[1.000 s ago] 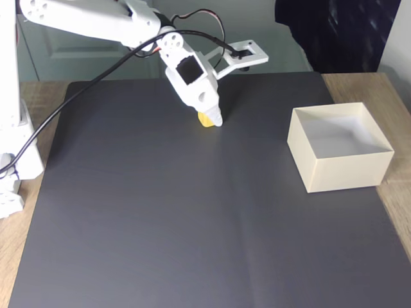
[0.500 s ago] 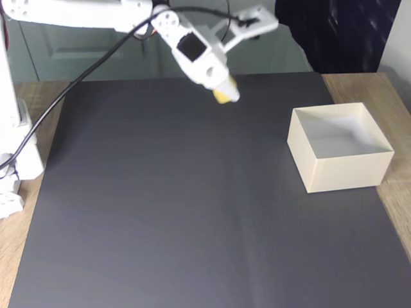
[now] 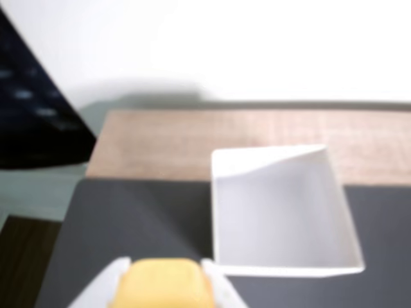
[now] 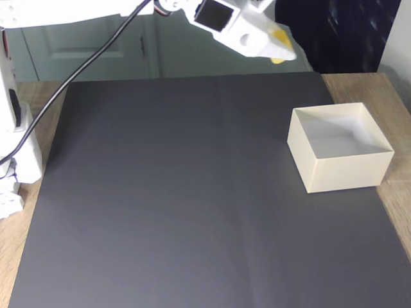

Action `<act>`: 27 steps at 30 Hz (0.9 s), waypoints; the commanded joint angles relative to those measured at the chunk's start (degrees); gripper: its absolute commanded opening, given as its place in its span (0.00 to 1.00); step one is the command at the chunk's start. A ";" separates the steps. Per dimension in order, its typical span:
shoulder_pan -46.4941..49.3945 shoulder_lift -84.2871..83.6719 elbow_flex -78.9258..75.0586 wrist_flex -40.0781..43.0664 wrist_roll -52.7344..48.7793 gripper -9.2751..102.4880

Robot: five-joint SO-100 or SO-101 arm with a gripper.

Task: Grasp a cube block and put it in the white box.

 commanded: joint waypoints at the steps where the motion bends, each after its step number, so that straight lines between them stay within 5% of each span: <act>1: 2.81 2.90 -4.22 -2.64 0.53 0.08; 27: 12.48 -18.37 -20.92 -6.50 1.41 0.08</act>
